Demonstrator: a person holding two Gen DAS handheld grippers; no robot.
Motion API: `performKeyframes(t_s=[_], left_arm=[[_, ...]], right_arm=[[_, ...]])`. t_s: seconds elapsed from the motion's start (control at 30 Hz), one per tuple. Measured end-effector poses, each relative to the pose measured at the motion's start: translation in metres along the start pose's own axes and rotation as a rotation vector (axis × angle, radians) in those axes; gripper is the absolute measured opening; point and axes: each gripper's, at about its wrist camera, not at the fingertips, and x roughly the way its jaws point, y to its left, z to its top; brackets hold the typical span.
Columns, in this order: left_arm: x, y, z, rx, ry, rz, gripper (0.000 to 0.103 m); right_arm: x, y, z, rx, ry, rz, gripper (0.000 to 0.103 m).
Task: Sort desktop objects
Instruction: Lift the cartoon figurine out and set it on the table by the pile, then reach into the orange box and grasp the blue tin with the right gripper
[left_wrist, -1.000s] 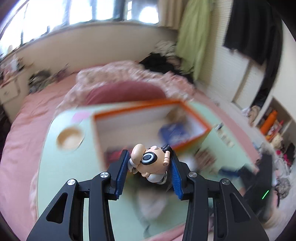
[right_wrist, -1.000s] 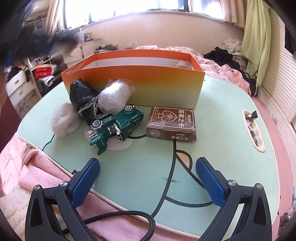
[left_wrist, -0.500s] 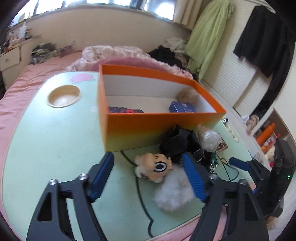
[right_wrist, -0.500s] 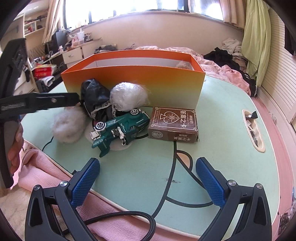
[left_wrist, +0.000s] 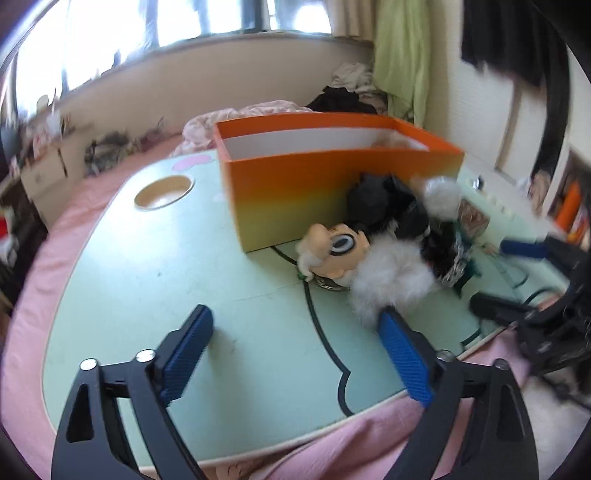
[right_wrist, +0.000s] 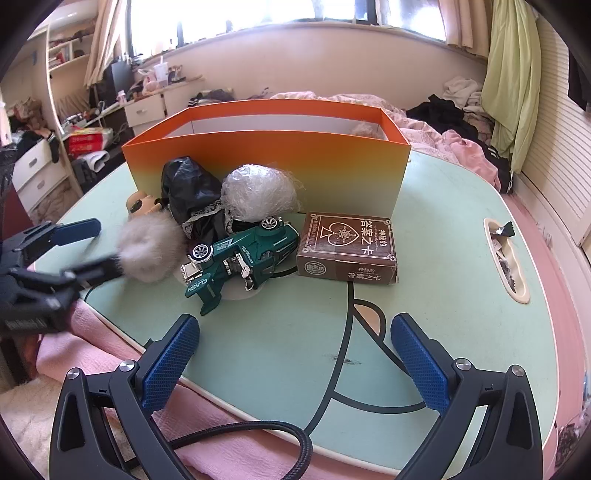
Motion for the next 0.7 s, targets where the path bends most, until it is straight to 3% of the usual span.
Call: performKeyframes(t_s=[0.03,0.13,0.2,0.23,0.37,0.47,0.57,0.63,0.7], left_arm=[[0.002,-0.002,0.000,-0.001,0.004,-0.014,0.103],[0.005,-0.003,0.003,-0.004,0.008,-0.011,0.103],[0.004,-0.002,0.002,-0.006,0.000,-0.012,0.103],[0.003,-0.002,0.001,-0.007,-0.006,-0.013,0.103],[0.002,-0.002,0.000,-0.005,-0.015,-0.013,0.103],[0.001,-0.001,-0.001,-0.005,-0.016,-0.012,0.103],[0.001,-0.001,-0.001,-0.006,-0.017,-0.012,0.103],[0.001,-0.002,-0.001,-0.006,-0.017,-0.012,0.103],[0.001,-0.001,0.000,-0.005,-0.019,-0.012,0.103]], right_arm=[[-0.001,0.000,0.000,0.002,-0.001,0.001,0.103],[-0.005,-0.001,0.000,0.014,-0.008,0.028,0.100],[-0.016,-0.012,0.006,0.081,-0.026,0.067,0.069],[-0.022,-0.018,0.012,0.123,-0.035,0.083,0.063],[-0.051,-0.043,0.073,0.238,-0.086,0.183,0.062],[-0.035,-0.051,0.130,0.263,0.023,0.220,0.062],[0.017,-0.046,0.170,0.259,0.251,0.229,0.062],[0.046,-0.039,0.181,0.233,0.350,0.170,0.062],[0.069,-0.031,0.188,0.179,0.423,0.050,0.062]])
